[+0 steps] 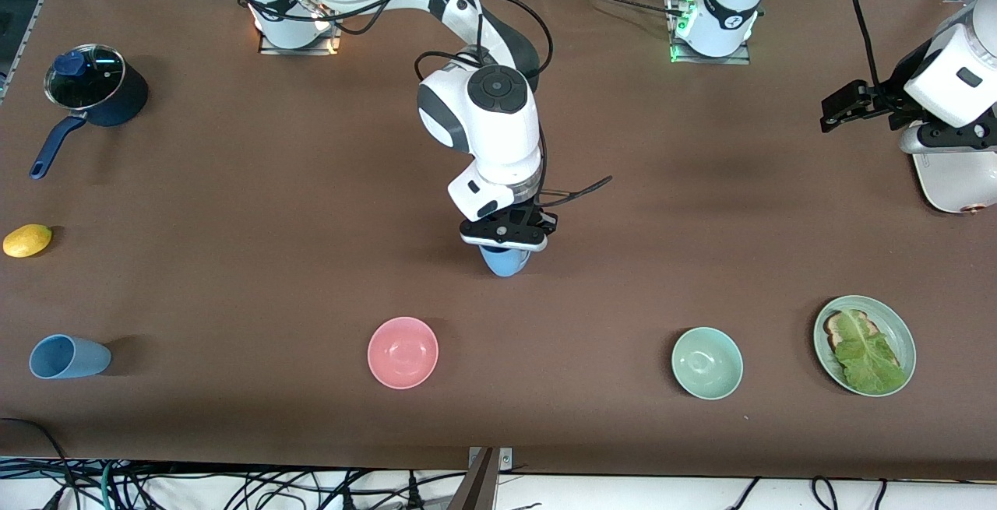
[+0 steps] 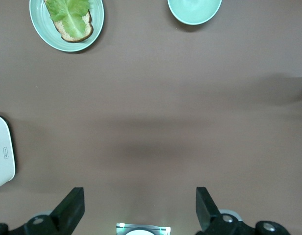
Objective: Stack blue cups with both arms
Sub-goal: 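Lower the empty cup into the tissue cup and open the right gripper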
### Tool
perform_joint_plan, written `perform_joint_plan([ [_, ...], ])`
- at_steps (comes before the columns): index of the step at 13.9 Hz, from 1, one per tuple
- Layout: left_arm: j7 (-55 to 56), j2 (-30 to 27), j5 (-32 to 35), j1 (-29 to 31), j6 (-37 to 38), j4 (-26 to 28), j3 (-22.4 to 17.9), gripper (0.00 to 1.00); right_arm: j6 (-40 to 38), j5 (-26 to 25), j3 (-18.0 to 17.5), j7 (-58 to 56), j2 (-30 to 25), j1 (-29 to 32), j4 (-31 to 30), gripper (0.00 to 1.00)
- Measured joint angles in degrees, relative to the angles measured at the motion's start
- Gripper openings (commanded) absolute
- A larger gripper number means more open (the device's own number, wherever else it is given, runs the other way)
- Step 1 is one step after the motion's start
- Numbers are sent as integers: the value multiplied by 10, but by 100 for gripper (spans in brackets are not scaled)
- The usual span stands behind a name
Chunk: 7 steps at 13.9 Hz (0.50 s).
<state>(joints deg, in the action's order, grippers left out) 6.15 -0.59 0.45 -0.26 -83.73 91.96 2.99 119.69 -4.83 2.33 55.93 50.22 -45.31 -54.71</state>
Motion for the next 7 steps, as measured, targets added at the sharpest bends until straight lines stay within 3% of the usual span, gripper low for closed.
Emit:
perform_joint_plan([
  [7,0,4,-14,1,0,5,1,100,-2,0,0,0,8,-5,-1,0],
])
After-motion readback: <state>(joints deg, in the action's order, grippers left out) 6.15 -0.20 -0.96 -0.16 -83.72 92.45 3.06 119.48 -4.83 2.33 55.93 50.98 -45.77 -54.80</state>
